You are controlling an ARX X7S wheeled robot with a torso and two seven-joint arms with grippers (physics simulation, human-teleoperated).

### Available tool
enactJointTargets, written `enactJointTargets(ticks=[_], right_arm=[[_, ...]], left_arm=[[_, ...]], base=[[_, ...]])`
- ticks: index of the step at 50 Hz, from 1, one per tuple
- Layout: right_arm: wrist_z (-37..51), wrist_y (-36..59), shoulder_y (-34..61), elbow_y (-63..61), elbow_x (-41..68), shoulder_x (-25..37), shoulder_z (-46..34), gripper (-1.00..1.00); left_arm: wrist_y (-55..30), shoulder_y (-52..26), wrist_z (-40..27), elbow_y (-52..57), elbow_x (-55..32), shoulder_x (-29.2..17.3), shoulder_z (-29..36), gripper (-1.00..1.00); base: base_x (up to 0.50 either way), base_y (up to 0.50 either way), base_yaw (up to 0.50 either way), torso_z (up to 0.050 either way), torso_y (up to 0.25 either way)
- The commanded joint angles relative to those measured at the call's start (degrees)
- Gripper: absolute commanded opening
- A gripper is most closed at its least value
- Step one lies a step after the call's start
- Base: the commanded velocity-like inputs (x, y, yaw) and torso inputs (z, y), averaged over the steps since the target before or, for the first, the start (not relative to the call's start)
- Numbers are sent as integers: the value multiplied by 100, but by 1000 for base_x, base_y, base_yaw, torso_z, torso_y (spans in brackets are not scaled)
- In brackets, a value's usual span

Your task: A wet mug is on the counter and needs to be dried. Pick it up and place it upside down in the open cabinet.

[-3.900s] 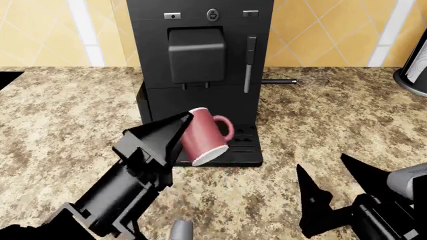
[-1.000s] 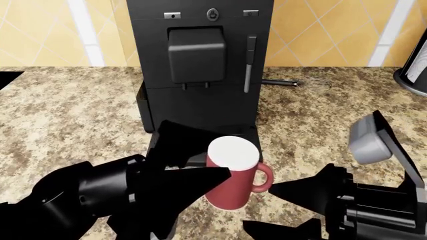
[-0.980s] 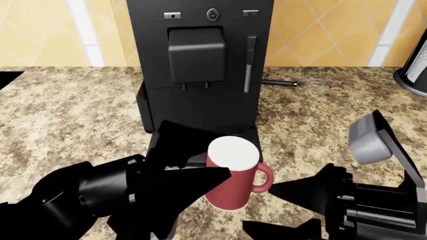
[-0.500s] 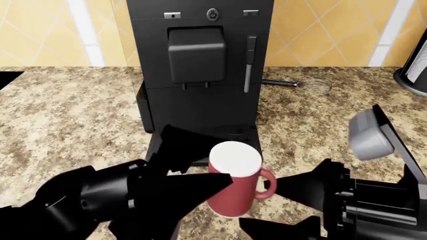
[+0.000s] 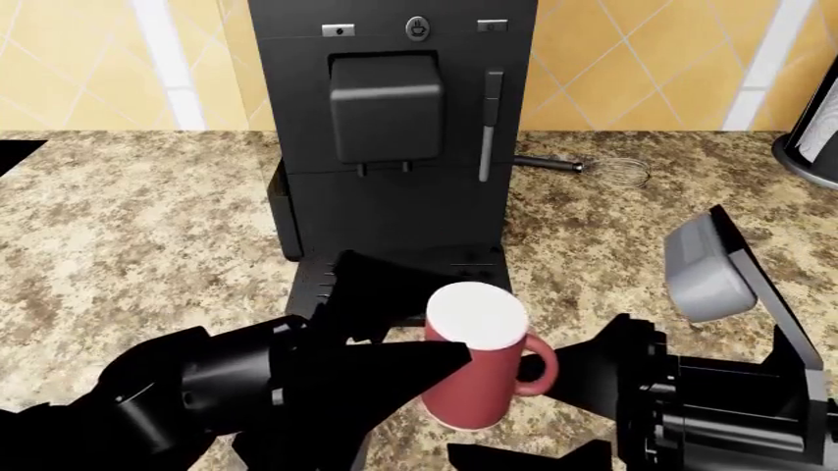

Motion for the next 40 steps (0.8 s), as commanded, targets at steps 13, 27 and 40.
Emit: enactJointTargets(ticks=[13,27,40], right_arm=[[96,-70,128,-44,92,22,-32,100],[148,-111,97,-54,27,14,-45,-100],[149,-153,55,-48,-8,38,-11,-100]], left_arm=[[138,365,-100,-182,-48,63,-173,-100],[201,486,-104,-193,4,52,-234,-100],[312,529,-271,59,-254,-72,-517,100]], base=[[0,0,0,0,0],[0,0,0,0,0],[0,0,0,0,0]])
